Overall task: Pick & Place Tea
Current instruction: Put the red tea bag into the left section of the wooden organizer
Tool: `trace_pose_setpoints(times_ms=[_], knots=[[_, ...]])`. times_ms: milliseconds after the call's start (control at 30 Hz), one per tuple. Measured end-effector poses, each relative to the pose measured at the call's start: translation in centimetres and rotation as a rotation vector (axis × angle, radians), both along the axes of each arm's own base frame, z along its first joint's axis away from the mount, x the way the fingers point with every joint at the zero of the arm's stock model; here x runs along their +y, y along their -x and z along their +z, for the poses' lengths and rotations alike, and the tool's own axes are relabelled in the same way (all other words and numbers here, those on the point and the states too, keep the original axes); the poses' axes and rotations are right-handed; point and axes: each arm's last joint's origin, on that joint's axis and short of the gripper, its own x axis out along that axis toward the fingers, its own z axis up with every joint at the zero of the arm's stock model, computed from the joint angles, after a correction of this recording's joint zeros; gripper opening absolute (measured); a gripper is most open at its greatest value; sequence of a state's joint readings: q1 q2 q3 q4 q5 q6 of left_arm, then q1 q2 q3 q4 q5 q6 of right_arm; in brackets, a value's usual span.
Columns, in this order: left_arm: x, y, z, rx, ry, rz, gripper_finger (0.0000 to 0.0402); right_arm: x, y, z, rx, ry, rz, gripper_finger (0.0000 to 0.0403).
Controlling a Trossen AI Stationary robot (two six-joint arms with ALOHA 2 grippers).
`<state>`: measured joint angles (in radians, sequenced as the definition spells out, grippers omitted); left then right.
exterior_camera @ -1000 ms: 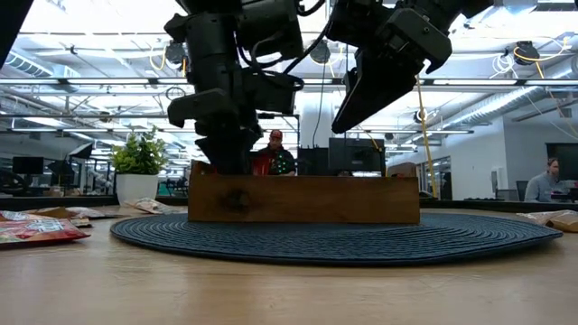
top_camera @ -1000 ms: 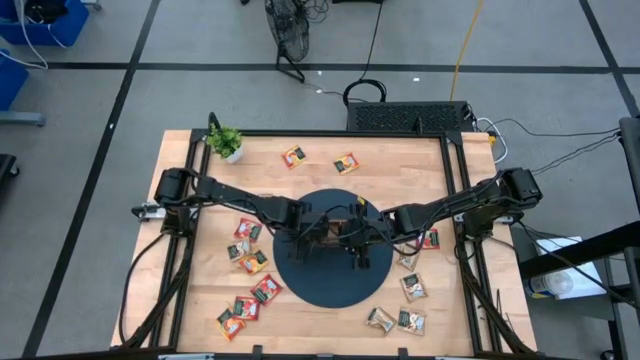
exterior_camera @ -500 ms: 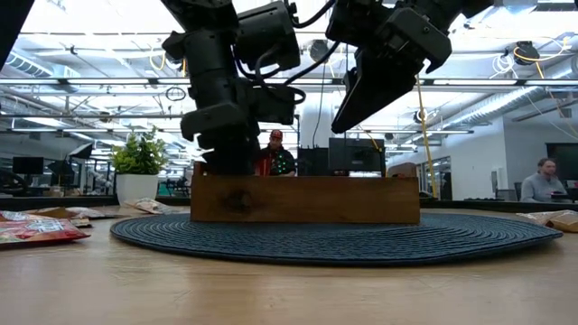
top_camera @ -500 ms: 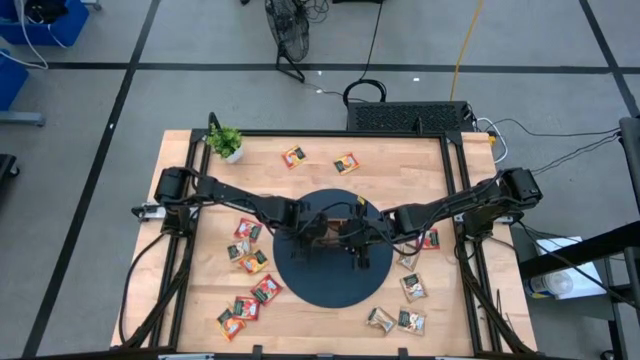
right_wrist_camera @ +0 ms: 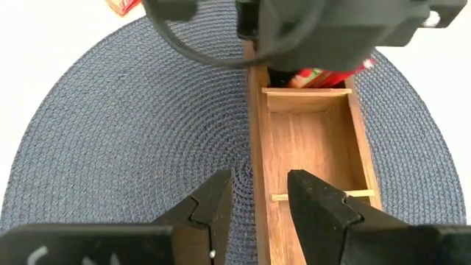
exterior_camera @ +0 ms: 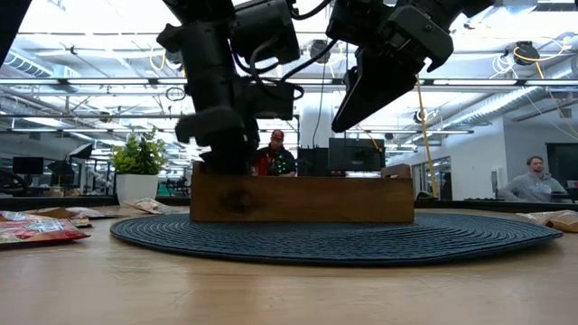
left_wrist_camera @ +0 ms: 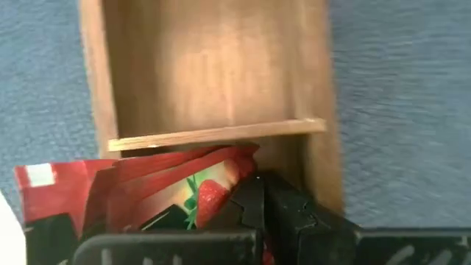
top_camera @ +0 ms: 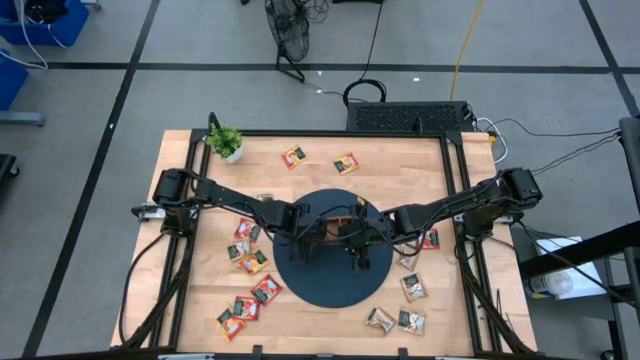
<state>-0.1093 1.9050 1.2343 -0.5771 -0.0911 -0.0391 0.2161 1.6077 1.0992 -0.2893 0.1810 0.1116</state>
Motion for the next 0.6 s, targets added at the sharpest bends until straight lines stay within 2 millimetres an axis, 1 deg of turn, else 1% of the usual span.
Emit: trace_pose_setpoints(times_ms=[133,267,333,433,533,600], knots=[[0.0,0.3,1.5,-0.039,0.013,-0.011,0.0003,0.0,0.0,0.0,-0.001,0.0,-0.001,0.0118],[0.1,0.9,4.0,-0.112,0.014,-0.023,0.0018,0.0,0.0,0.0,0.0,0.0,-0.001,0.0118],[0.2,1.4,5.6,-0.155,0.001,-0.031,0.0029,-0.1,0.4,0.2,0.021,-0.004,-0.01,0.0118],[0.3,2.4,8.3,-0.242,-0.013,-0.031,0.0037,-0.4,1.8,0.8,0.094,-0.034,-0.072,0.0118],[0.4,3.8,11.1,-0.363,-0.047,-0.054,0.0033,-1.0,4.5,1.8,0.225,-0.083,-0.202,0.0118],[0.6,5.0,12.5,-0.459,-0.065,-0.079,0.0023,-1.4,6.3,2.4,0.307,-0.124,-0.328,0.0118]])
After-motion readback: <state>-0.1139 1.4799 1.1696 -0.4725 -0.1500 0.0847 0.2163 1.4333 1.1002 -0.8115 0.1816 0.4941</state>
